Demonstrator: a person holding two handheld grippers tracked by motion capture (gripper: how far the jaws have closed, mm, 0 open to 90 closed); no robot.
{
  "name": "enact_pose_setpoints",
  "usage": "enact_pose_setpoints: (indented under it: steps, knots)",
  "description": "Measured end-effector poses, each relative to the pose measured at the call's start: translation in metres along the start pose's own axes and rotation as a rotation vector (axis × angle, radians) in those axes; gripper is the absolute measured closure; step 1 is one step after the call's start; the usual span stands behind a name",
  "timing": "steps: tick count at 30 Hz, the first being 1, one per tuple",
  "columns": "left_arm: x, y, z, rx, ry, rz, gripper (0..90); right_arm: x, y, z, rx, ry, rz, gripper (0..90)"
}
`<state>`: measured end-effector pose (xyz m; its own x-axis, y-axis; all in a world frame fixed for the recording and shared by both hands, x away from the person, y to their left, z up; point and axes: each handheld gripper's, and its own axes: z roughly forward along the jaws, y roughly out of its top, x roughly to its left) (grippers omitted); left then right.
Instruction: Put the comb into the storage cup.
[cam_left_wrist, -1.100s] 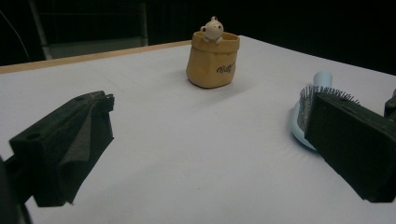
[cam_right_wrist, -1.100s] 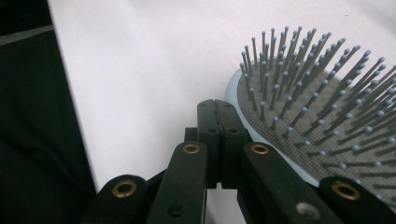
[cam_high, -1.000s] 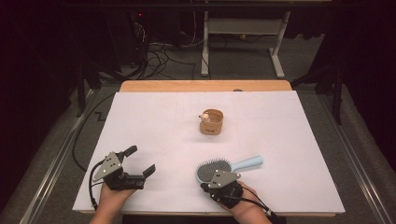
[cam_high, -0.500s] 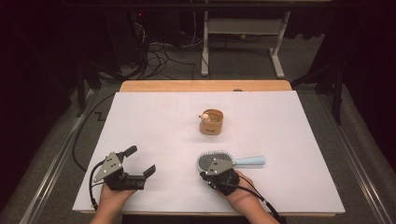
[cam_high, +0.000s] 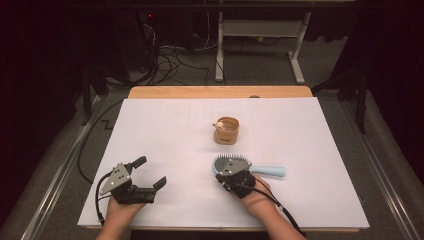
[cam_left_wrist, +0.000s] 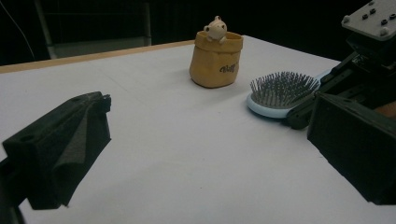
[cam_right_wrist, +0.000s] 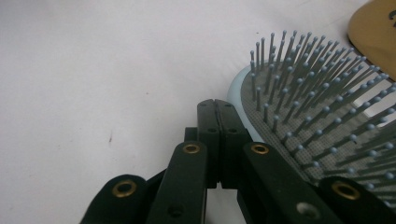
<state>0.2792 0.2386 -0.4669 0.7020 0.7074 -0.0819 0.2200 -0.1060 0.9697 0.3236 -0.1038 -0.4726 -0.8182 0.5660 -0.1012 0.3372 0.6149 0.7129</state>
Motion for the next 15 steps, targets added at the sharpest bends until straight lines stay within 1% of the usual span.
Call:
enact_pose_setpoints:
  steps: [2,3,10,12,15]
  knots:
    - [-0.0001,-0.0001,0.0003,0.002,0.0,-0.001,0.4,-0.0033,0.0005,0.0011,-0.003,-0.005,0.002,90.0]
    - [0.0,-0.0001,0.0003,0.004,-0.002,0.001,0.5,-0.0034,0.0005,0.0011,-0.002,-0.007,0.01,90.0]
    - [0.0001,0.0,0.0004,0.003,-0.004,-0.002,0.5,-0.0092,0.0015,0.0031,-0.001,-0.021,0.02,90.0]
    - [0.0,0.0001,0.0001,0.002,-0.005,-0.004,0.5,-0.0097,0.0013,0.0029,-0.003,-0.018,0.024,90.0]
    - [0.0004,0.0001,-0.0003,0.0,-0.004,-0.005,0.5,-0.0089,-0.0001,-0.0019,-0.018,0.005,0.033,90.0]
